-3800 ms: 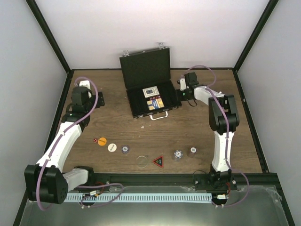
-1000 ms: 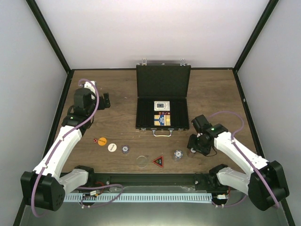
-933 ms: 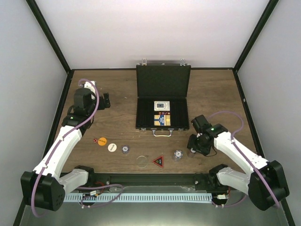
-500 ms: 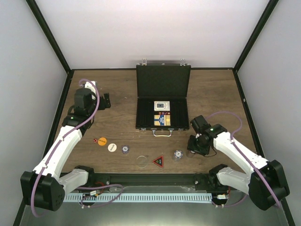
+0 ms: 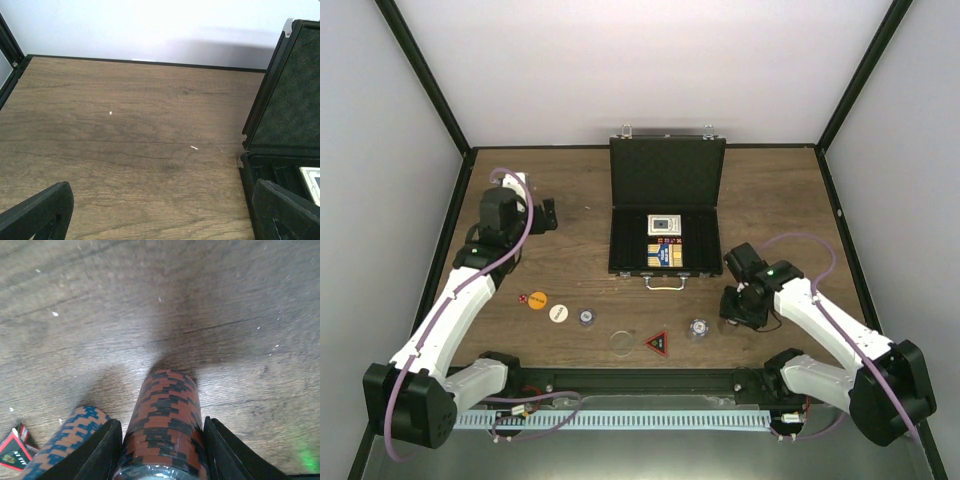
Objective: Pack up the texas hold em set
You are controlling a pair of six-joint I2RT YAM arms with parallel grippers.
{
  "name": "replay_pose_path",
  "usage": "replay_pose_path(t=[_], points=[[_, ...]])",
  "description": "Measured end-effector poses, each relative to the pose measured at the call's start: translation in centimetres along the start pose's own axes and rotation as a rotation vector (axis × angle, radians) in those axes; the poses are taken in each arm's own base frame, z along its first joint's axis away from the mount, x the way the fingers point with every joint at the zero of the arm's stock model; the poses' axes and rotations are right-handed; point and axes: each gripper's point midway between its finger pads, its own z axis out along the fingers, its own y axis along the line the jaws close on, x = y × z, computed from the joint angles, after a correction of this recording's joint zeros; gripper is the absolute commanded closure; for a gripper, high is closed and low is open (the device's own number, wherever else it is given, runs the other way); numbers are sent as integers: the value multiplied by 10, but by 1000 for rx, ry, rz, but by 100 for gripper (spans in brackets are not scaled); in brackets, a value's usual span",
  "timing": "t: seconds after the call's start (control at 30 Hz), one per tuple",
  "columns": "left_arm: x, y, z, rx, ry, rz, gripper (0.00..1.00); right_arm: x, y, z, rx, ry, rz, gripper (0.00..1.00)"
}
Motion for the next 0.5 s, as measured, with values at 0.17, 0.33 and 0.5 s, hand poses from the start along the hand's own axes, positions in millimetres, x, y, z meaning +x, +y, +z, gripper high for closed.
replay_pose_path(t=[0.17, 0.33, 0.5], points=[[1, -6, 0, 18, 2, 9, 0, -23, 12, -32, 4, -84, -21, 70], [1, -25, -5, 98, -6, 47, 0, -61, 46, -78, -55, -206, -77, 71], [5, -80, -28, 345, -49, 131, 0, -76, 92, -103, -208, -221, -186, 72]])
